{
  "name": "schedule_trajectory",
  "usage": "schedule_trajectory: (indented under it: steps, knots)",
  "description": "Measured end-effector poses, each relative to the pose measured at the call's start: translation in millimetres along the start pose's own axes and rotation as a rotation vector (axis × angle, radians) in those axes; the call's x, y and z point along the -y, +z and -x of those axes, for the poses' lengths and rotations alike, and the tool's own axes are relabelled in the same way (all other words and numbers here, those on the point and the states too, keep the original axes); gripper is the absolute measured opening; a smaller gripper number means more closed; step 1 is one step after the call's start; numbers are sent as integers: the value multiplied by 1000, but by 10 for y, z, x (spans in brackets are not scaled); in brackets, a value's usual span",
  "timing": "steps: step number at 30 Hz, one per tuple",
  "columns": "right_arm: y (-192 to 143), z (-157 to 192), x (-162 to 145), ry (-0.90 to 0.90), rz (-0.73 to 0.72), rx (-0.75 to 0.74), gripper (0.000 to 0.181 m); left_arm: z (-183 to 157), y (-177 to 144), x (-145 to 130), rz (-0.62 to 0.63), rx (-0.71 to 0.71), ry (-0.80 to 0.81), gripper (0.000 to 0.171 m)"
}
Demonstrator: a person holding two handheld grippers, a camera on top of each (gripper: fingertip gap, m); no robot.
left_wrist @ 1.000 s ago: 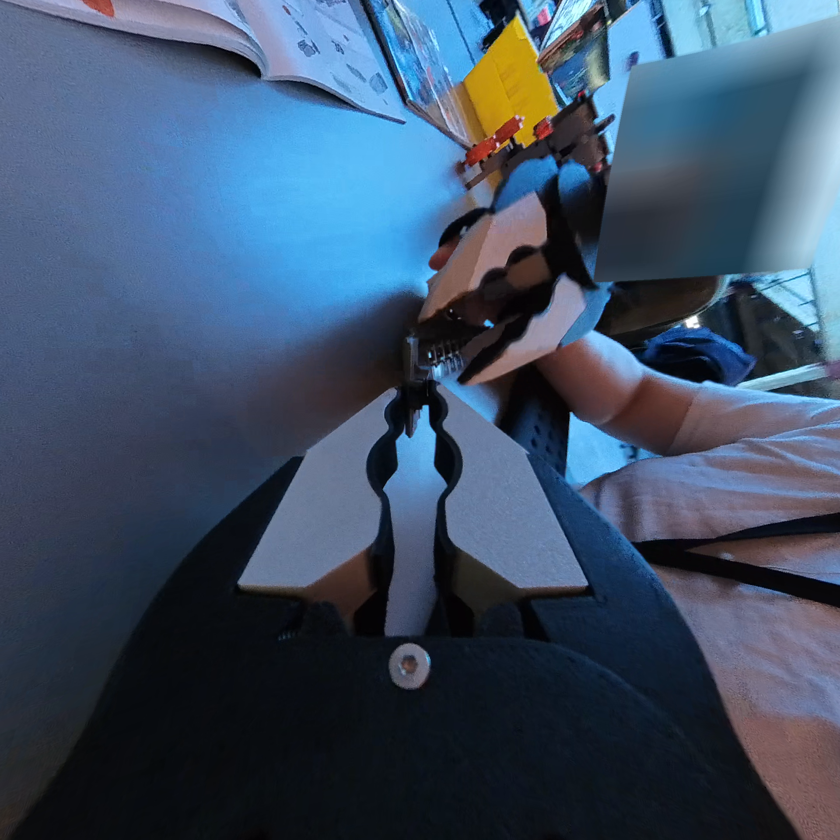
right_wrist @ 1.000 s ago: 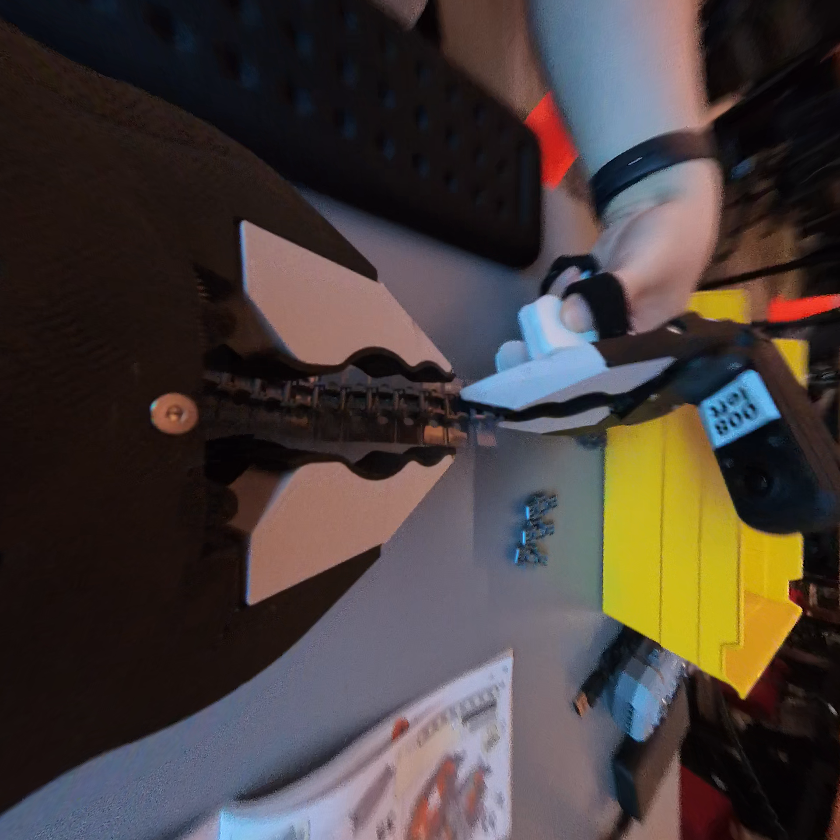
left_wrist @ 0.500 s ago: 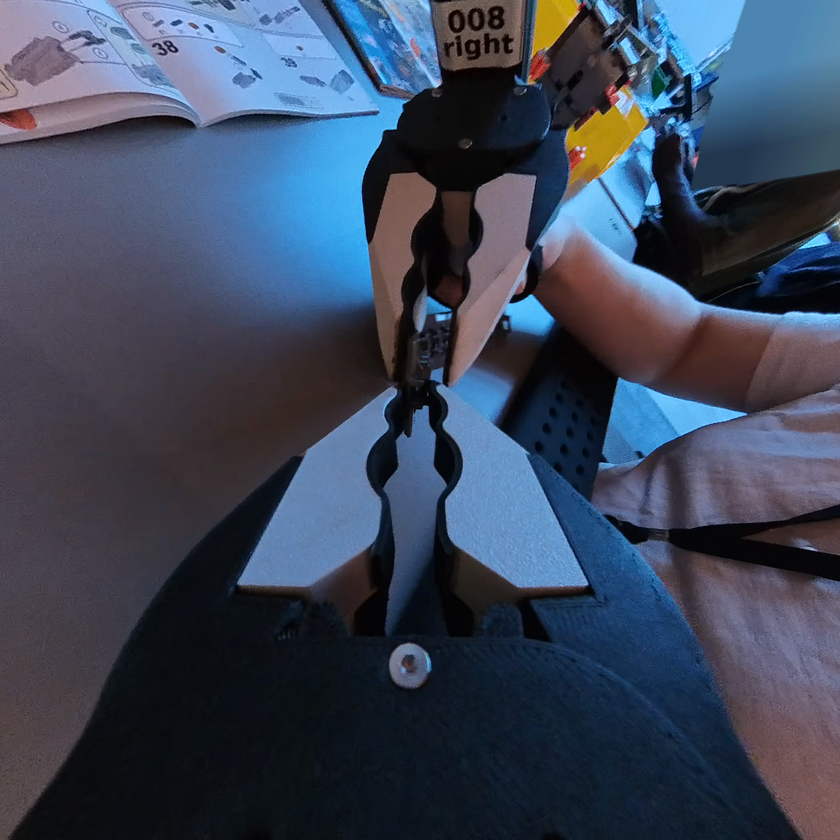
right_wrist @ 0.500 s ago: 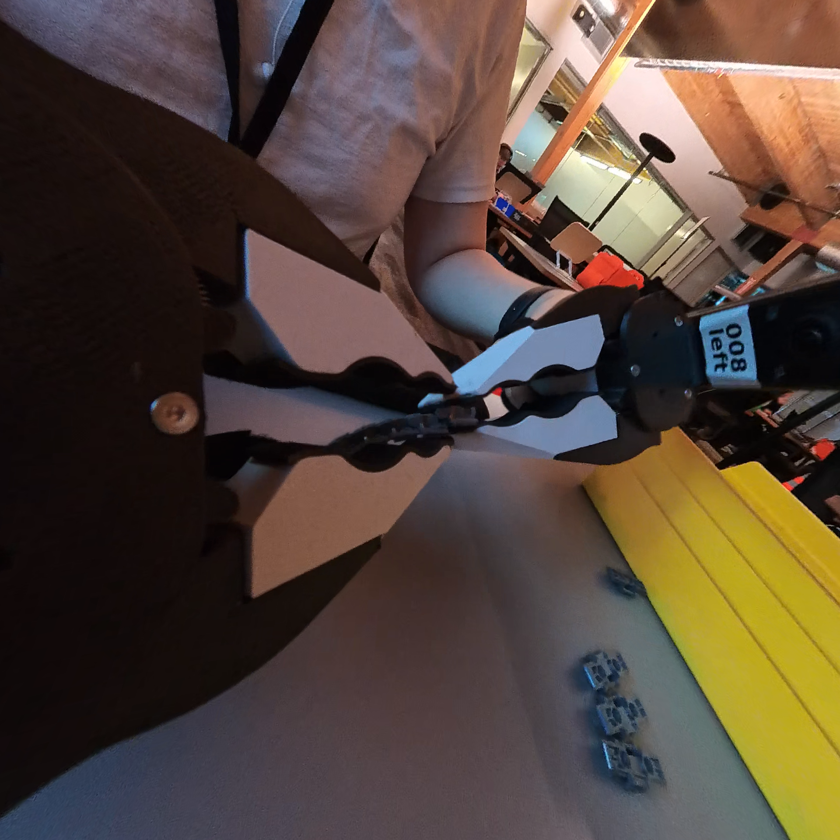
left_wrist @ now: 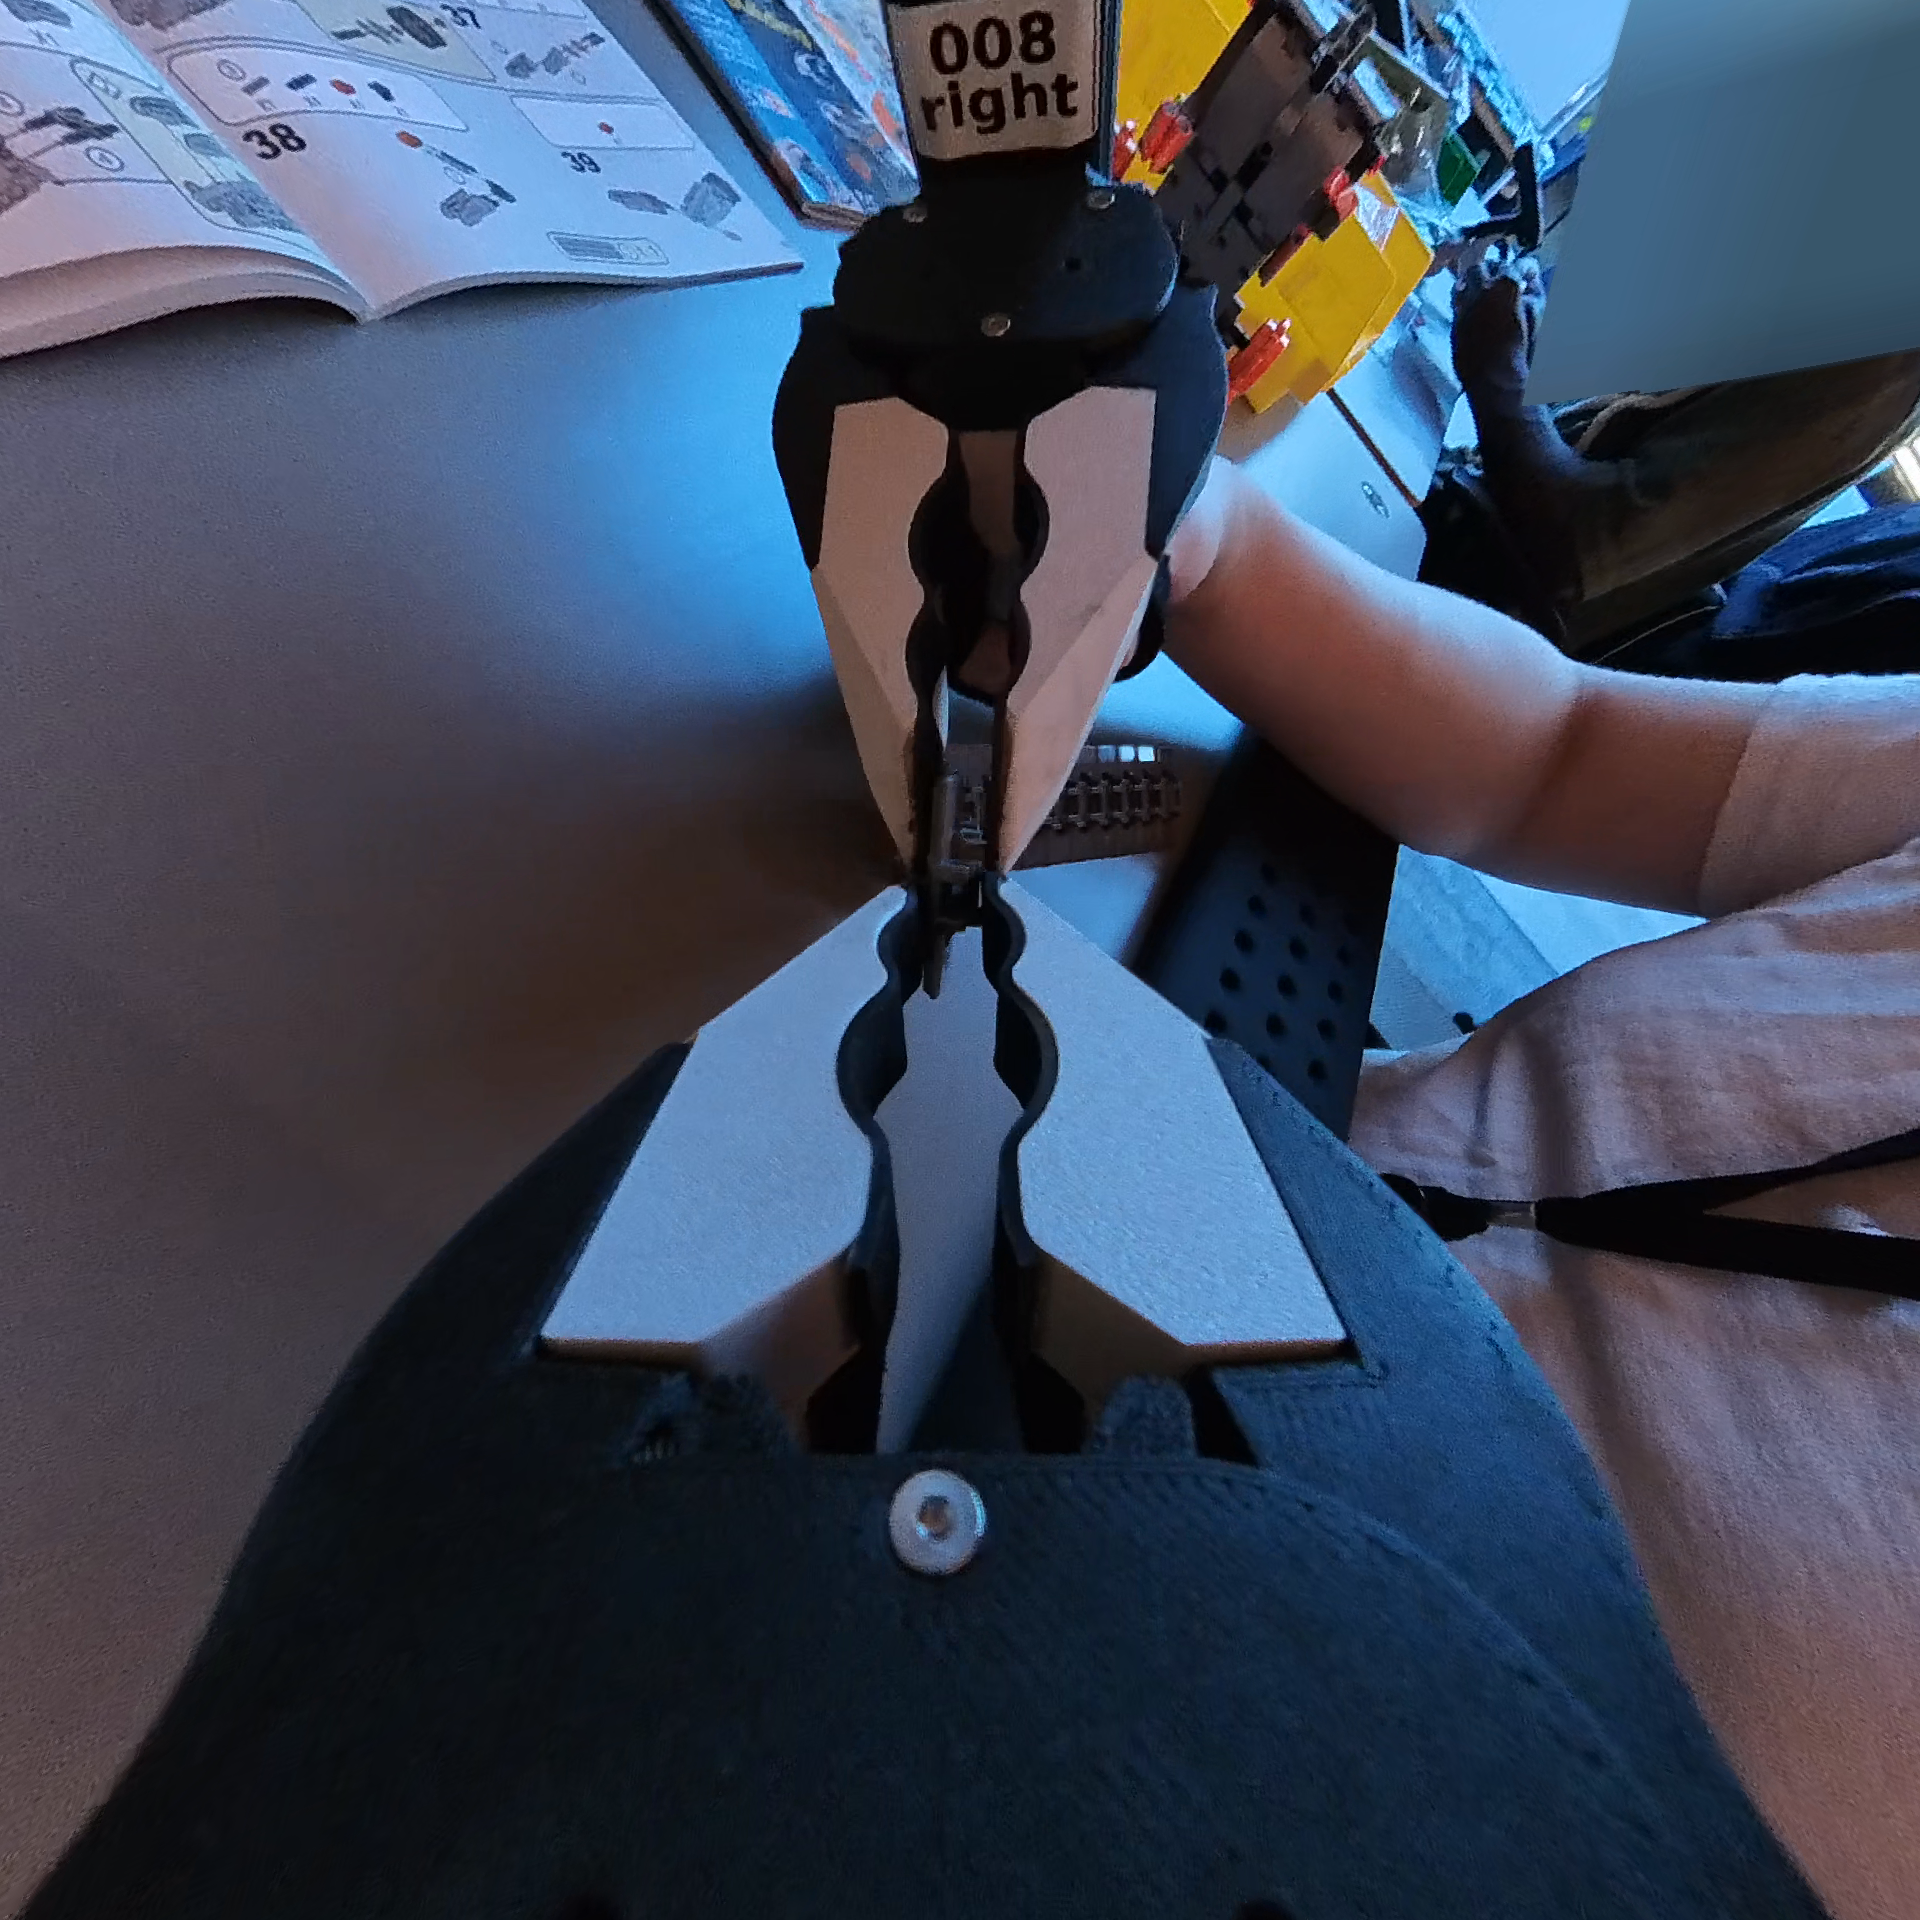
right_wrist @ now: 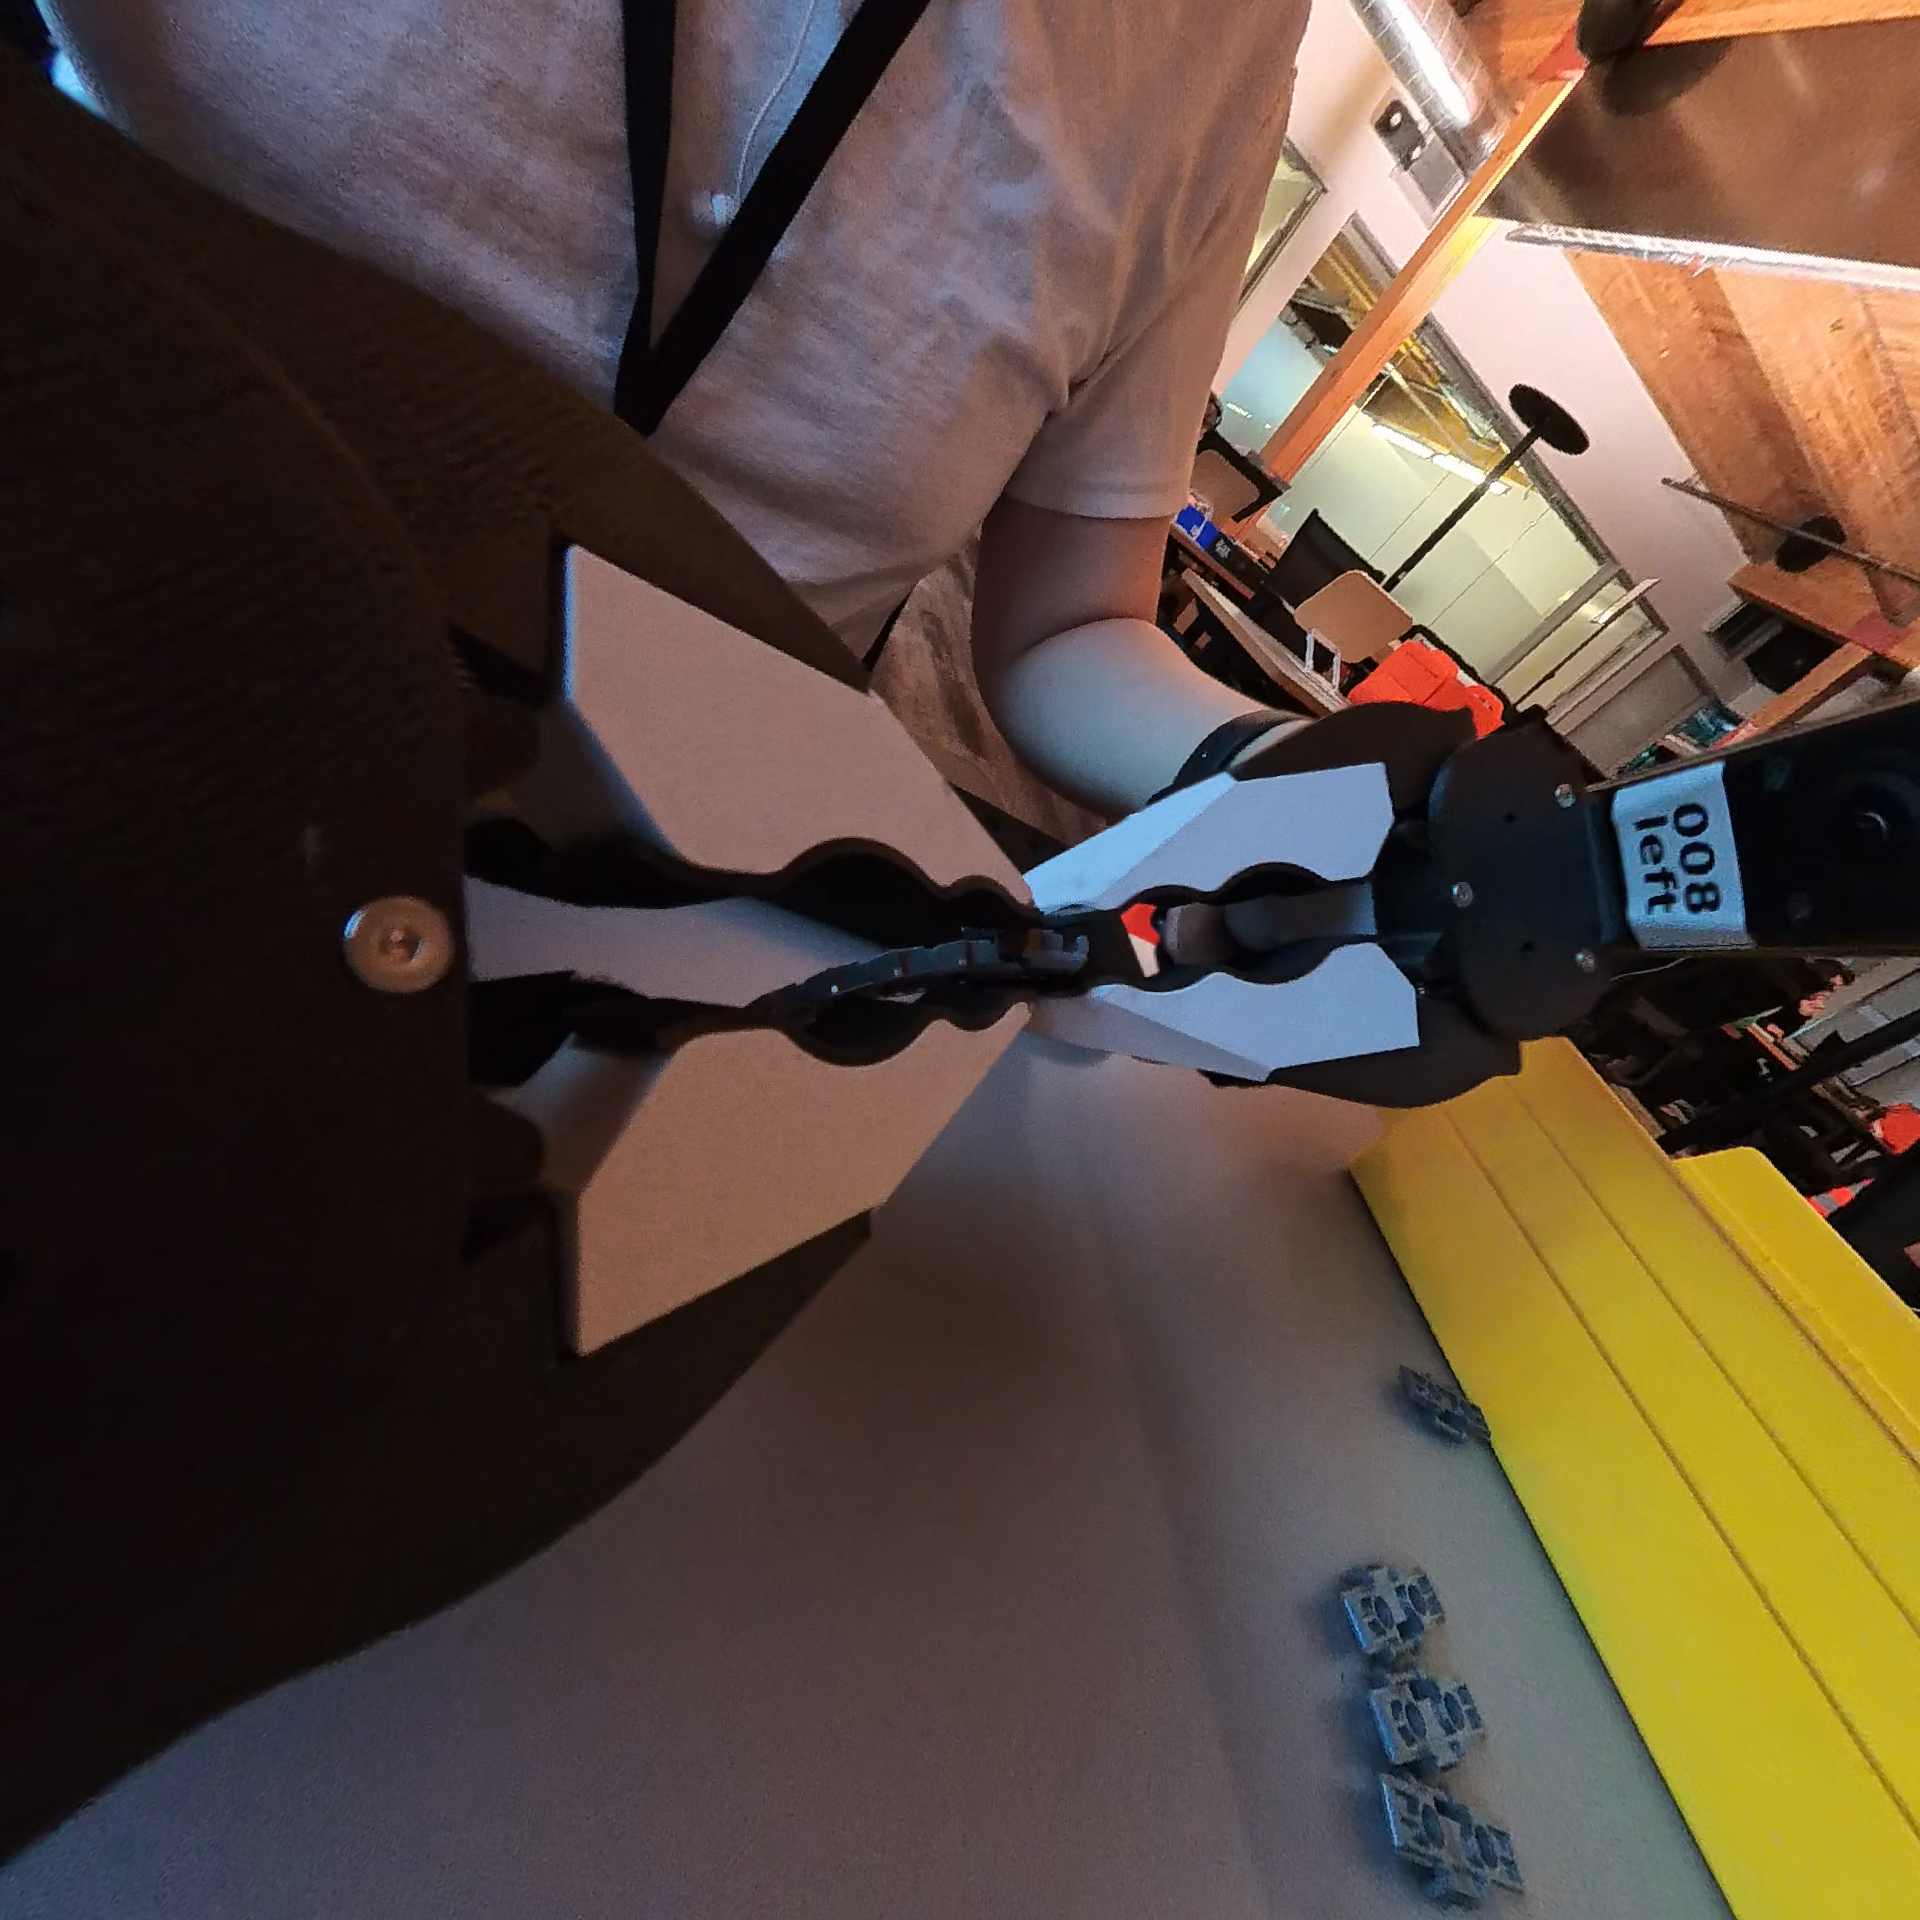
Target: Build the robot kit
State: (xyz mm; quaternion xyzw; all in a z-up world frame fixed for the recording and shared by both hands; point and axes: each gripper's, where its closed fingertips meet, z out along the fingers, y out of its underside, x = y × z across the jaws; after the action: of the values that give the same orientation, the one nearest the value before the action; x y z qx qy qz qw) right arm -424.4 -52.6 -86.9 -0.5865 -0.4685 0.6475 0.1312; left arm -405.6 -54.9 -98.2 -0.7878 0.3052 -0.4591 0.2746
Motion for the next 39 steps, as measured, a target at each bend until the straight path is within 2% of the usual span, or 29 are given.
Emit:
schedule_trajectory:
  steps: [7, 14, 18, 22, 24, 26, 32, 39]
  knots:
    - [19, 9, -2, 26, -22, 27, 7, -13, -31, -8, -92, -12, 10, 8]
    - [30, -13, -1, 8, -23, 12, 7, 28, -33, -22, -70, 82, 94, 8]
    - [33, -3, -43, -42, 7, -4, 7, 20, -10, -69, -13, 128, 148, 8]
    - [24, 15, -25, 48, -5, 43, 9, -13, -25, -32, -49, 71, 101, 8]
    - [17, 8, -30, 5, -13, 41, 11, 14, -24, -29, -57, 62, 78, 8]
    - [13, 12, -65, -27, -2, 38, 23, 34, -9, -46, -53, 67, 77, 8]
    - [-9, -49, -183, 3, 61, 26, 7, 25, 9, -42, -52, 38, 55, 8]
    - [-9, -39, -242, 76, 94, 55, 8, 14, -28, -11, -64, -10, 4, 8]
